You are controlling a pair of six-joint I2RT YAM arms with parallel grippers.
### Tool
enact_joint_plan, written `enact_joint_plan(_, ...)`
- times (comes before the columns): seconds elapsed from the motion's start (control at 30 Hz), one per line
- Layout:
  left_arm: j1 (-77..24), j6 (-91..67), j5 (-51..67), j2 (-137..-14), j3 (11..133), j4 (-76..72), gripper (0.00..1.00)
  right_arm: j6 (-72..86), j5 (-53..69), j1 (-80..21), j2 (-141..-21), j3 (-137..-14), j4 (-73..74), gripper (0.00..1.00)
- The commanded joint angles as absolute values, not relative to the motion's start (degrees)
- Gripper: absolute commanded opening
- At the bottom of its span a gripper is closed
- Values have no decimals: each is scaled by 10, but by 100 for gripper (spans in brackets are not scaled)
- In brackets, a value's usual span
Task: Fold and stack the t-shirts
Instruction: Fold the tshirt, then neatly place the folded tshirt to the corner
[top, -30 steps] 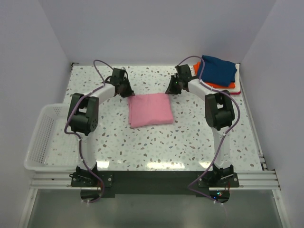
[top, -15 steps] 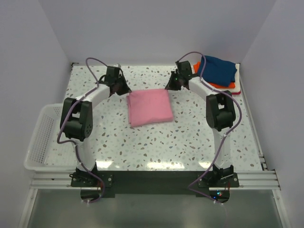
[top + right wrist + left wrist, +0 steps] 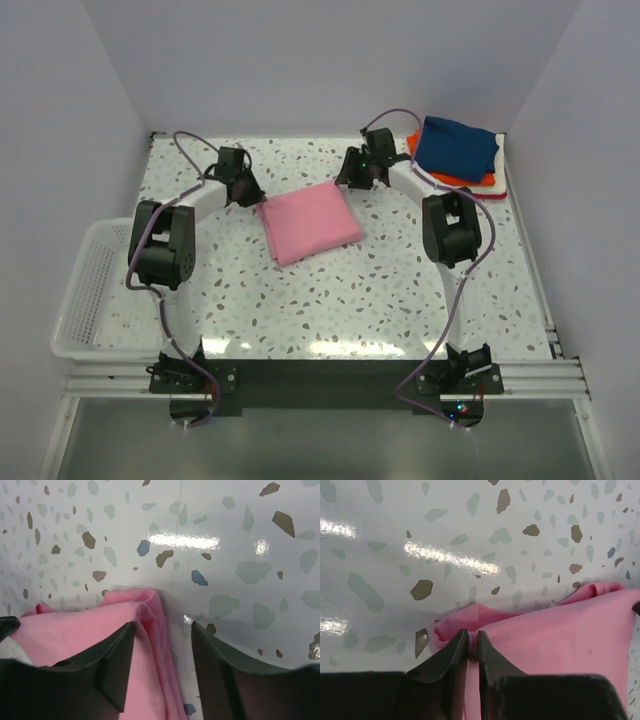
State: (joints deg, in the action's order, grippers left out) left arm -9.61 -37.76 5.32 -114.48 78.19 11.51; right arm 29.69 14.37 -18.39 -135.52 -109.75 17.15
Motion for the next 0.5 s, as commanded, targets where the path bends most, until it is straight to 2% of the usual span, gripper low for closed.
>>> enact_joint_plan(0.0, -79, -371, 22, -1147, 795, 104, 21, 265, 130, -178, -1329, -1138, 194, 57)
enact_joint_plan(0.03, -75, -366, 20, -1143, 799, 105, 28, 262, 119, -178, -1318, -1135, 200, 66)
enact_joint_plan(0.07, -73, -363, 16, -1138, 806, 112, 46, 258, 113, -176, -1308, -1122, 203, 69)
enact_joint_plan(0.13, -69, -353, 5, -1117, 812, 120, 56, 259, 106, -170, -1271, -1101, 202, 77)
enact_joint_plan(0.17, -69, -349, 1, -1102, 818, 130, 59, 262, 102, -167, -1259, -1076, 201, 77)
enact_joint_plan(0.33, -116, -322, -51, -1046, 813, 161, 59, 291, 102, -143, -1190, -991, 187, 76)
enact_joint_plan(0.43, -182, -316, -63, -1013, 785, 166, 47, 315, 120, -127, -1150, -924, 161, 68)
enact_joint_plan(0.47, -202, -316, -64, -1001, 764, 155, 39, 323, 122, -122, -1137, -897, 156, 66)
